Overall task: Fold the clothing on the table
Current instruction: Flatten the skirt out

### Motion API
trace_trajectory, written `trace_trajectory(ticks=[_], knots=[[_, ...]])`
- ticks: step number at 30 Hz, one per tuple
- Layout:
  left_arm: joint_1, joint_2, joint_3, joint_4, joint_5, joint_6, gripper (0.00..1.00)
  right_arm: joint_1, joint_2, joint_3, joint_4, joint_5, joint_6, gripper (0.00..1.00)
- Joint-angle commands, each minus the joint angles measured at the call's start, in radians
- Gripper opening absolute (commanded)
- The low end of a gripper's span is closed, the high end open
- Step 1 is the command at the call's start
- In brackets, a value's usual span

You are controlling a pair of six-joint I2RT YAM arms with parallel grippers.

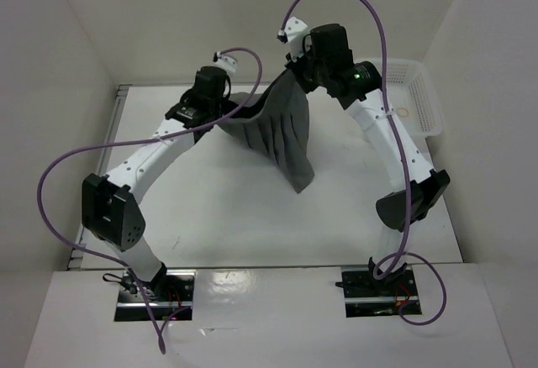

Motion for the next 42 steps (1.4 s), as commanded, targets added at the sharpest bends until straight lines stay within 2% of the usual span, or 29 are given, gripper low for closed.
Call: trace_trajectory(ticks=[1, 9, 15, 18, 21, 22, 25, 27, 32, 35, 38, 42], knots=[[0.005, -0.094, 0.145, -0.081, 0.054, 0.069, 0.00, -0.013, -0.095, 0.010, 0.017, -0.023, -0.023, 0.00], [0.006, -0.169, 0.334, -0.217, 0.098, 0.089, 0.00, -0.068, -0.193, -0.001, 0.028, -0.050, -0.023, 0.00], [-0.005, -0.256, 0.345, -0.277, 0.127, 0.100, 0.00, -0.142, -0.290, -0.031, -0.021, -0.202, -0.023, 0.00], [0.016, -0.321, 0.336, -0.352, 0.242, 0.109, 0.00, -0.196, -0.367, -0.080, -0.064, -0.329, -0.079, 0.00], [0.071, -0.411, 0.326, -0.468, 0.513, 0.109, 0.00, -0.257, -0.443, -0.146, -0.178, -0.534, -0.150, 0.00], [0.081, -0.429, 0.326, -0.492, 0.567, 0.120, 0.00, -0.272, -0.478, -0.158, -0.199, -0.638, -0.183, 0.00], [0.114, -0.503, 0.293, -0.573, 0.764, 0.141, 0.00, -0.331, -0.547, -0.201, -0.294, -0.807, -0.265, 0.00], [0.143, -0.557, 0.279, -0.619, 0.842, 0.150, 0.00, -0.375, -0.580, -0.215, -0.360, -0.872, -0.306, 0.00], [0.194, -0.620, 0.270, -0.719, 1.047, 0.151, 0.00, -0.441, -0.649, -0.255, -0.455, -0.999, -0.387, 0.00], [0.216, -0.632, 0.270, -0.756, 1.130, 0.151, 0.00, -0.470, -0.660, -0.289, -0.466, -1.033, -0.379, 0.02], [0.226, -0.618, 0.253, -0.766, 1.166, 0.151, 0.00, -0.481, -0.660, -0.335, -0.442, -1.034, -0.365, 0.03], [0.226, -0.502, 0.224, -0.757, 1.190, 0.131, 0.00, -0.481, -0.593, -0.401, -0.350, -1.014, -0.261, 0.03]])
